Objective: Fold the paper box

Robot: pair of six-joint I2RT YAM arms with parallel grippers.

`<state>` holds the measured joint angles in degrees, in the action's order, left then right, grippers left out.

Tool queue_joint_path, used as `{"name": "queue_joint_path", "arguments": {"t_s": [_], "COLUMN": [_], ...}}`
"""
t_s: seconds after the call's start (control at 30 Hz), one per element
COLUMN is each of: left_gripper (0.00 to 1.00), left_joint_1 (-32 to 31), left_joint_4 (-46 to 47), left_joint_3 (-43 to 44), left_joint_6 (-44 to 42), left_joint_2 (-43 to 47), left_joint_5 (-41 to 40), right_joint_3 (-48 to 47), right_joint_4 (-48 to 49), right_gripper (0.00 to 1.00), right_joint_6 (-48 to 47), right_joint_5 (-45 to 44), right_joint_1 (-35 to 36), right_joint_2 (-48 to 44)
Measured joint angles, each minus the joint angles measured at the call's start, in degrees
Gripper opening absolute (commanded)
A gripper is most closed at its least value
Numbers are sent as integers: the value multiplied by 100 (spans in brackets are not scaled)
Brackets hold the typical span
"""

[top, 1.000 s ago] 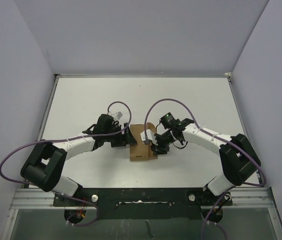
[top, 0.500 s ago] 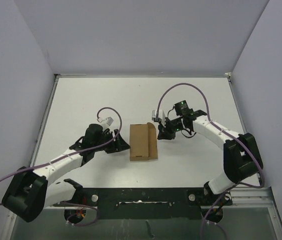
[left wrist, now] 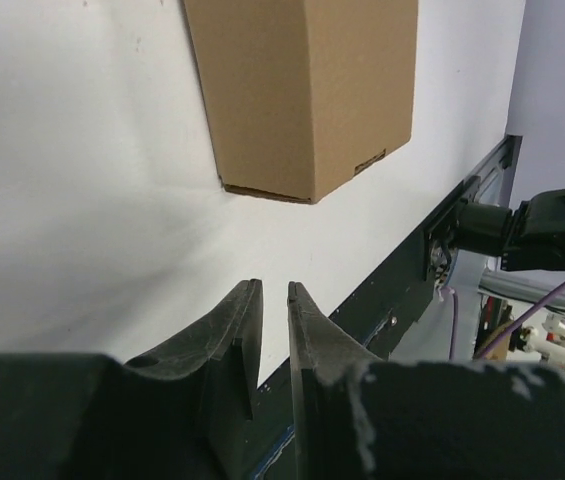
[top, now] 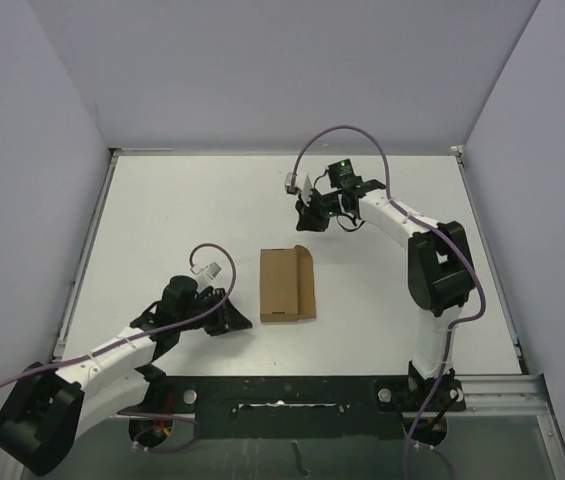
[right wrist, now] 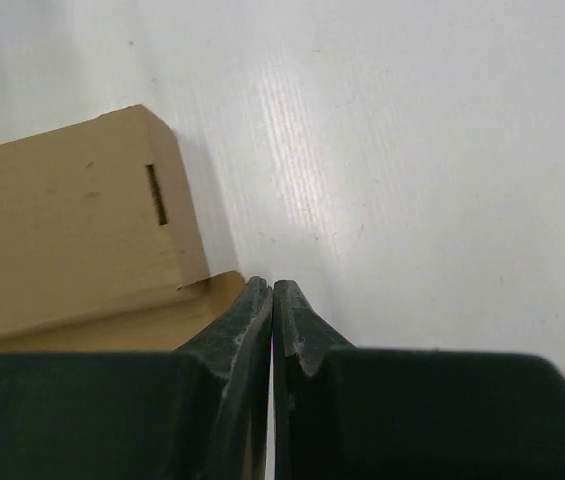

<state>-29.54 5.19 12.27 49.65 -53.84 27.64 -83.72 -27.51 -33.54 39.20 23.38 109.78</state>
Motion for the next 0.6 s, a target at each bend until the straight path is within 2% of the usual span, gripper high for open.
{"name": "queue_joint_path", "arguments": {"t_s": [0.2,0.43,0.6], "left_gripper": [16,16,16], "left_joint_1": [-319,-424,-358], "left_joint_4": [748,1364,1543], "left_joint_3": [-39,177,393], "left_joint_6": [319,505,525], "left_joint_2": [-935,-2035,-2258], "left_joint_5": [98,114,81], "right_joint_3": [-739,-772,-612], "right_joint_4": [-210,-562,-570], "right_gripper": [0,0,0], "right_joint_6": [-31,-192,-313], "right_joint_5": [-120,-160,-155], "right_joint_1": [96,339,409], "right_joint_2": [754,970,968]}}
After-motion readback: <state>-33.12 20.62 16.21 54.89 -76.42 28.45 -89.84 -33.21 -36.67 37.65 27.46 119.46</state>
